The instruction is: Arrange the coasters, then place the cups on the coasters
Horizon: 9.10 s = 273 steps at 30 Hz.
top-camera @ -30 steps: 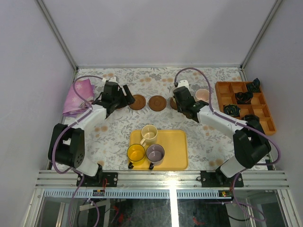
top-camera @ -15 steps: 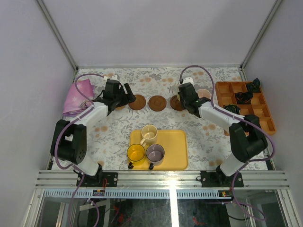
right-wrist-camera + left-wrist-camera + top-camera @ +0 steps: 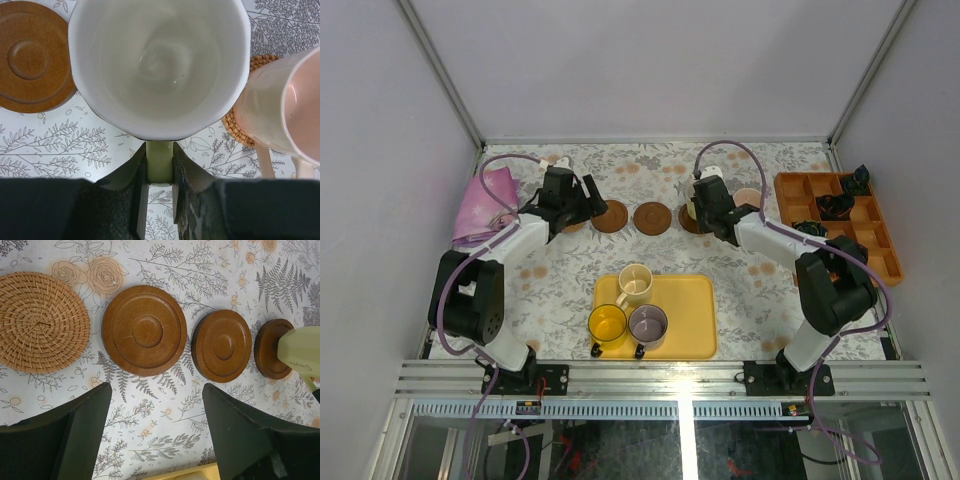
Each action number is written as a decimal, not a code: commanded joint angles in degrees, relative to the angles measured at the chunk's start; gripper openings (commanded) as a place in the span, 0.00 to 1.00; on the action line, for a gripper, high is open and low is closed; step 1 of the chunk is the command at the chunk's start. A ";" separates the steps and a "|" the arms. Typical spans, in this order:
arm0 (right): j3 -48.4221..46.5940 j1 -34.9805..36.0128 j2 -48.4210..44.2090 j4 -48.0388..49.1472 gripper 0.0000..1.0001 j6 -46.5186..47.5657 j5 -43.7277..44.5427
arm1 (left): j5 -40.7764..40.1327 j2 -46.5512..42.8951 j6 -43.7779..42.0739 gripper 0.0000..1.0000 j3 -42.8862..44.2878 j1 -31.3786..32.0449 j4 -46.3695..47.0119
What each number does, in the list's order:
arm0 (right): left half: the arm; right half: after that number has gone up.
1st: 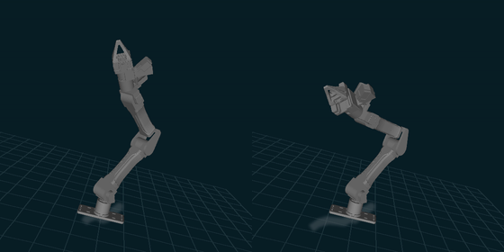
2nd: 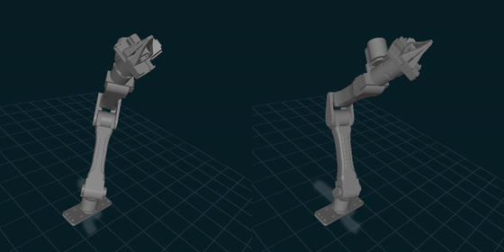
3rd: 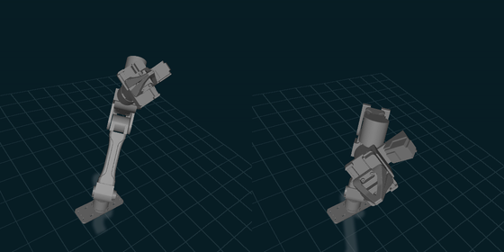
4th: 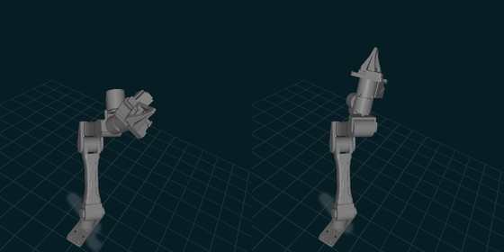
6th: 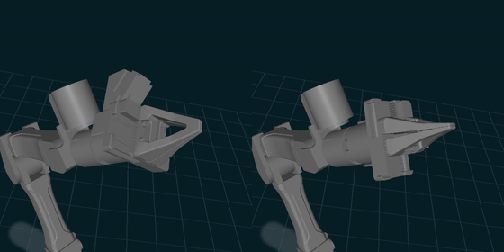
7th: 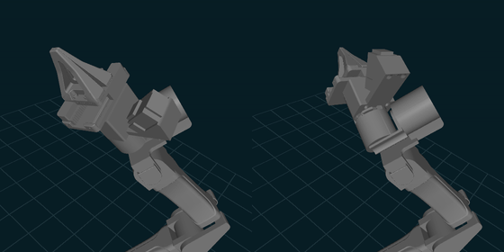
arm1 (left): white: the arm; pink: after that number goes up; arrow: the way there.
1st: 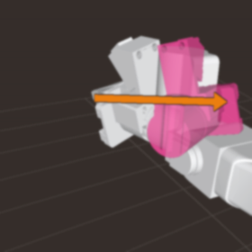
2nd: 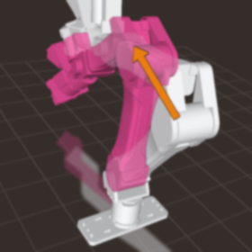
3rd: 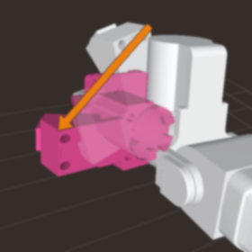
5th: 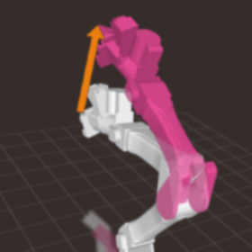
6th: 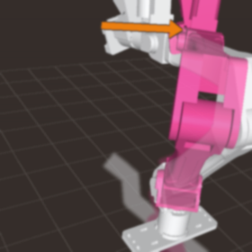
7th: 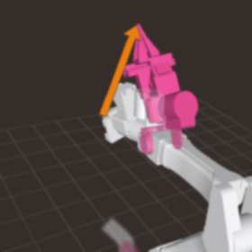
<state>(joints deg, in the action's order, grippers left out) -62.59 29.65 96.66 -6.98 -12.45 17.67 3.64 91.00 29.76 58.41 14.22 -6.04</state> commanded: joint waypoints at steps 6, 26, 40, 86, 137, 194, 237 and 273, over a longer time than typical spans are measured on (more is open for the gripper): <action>-5.70 0.11 1.30 6.24 0.00 -1.05 -0.69 | -0.39 1.38 -1.35 0.74 2.14 0.19 0.82; -5.99 0.08 -1.08 2.86 0.00 -2.98 -0.72 | -0.37 1.59 -1.81 0.74 2.19 0.16 0.66; -5.02 0.06 -2.97 1.21 0.00 -5.19 -0.37 | -0.52 1.81 -2.06 0.74 2.40 0.13 0.42; -3.75 0.08 0.13 1.05 0.62 -6.72 -0.32 | -1.05 1.75 -2.42 0.74 2.14 0.11 0.23; 10.50 27.19 -25.72 -17.74 0.78 -13.19 -7.86 | 3.61 -24.50 -0.39 0.85 -12.42 15.12 -15.53; 5.26 34.29 -17.11 -33.57 0.00 -17.32 14.38 | 0.25 -20.47 2.74 0.86 -12.22 18.04 -10.35; 11.64 37.86 -20.60 -30.22 0.99 -30.43 -1.69 | -1.03 -18.36 0.57 0.87 -11.77 18.29 -9.87; 2.83 37.90 -19.34 -36.33 0.00 -30.92 15.02 | -3.28 -17.38 1.79 0.87 -11.56 18.20 -7.32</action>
<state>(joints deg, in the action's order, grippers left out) -51.72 67.13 77.17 -43.42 -44.91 23.00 2.31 75.20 31.35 45.84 32.16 -16.80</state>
